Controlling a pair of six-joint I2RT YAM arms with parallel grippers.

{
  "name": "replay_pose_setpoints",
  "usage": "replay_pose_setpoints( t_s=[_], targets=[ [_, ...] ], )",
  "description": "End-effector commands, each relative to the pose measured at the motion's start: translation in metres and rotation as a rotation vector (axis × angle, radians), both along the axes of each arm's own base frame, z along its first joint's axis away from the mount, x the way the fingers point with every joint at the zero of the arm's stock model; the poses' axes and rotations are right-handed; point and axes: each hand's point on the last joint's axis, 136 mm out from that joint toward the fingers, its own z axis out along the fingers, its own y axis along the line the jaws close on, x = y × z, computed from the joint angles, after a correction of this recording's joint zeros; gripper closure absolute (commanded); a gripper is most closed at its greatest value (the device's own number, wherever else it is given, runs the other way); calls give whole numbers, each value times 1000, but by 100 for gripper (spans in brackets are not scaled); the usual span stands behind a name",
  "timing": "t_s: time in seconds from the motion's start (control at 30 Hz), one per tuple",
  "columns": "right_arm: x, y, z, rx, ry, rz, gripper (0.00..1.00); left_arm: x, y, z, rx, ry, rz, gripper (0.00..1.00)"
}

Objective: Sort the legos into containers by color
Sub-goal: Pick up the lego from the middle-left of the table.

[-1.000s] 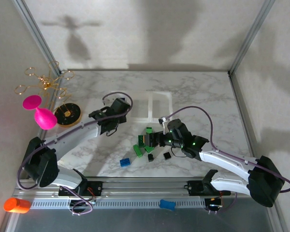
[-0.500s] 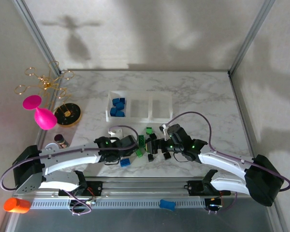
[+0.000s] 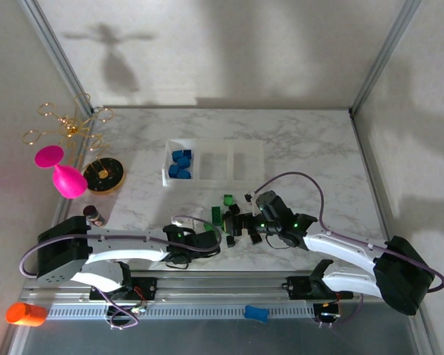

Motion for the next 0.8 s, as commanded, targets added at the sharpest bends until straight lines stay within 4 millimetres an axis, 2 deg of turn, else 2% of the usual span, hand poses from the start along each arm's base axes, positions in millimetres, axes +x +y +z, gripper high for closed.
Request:
replay_pose_setpoints(
  t_s=[0.0,0.4,0.77],
  targets=[
    [5,-7,0,1,-9,-40,1,-6,-7,-11,-42,26,41,27],
    [6,-10,0,4,-14,-49,1,-5,0,-26,21,28,52,39],
    [7,-7,3,14,-20,-46,1,0,0,-17,29,-4,49,49]
  ],
)
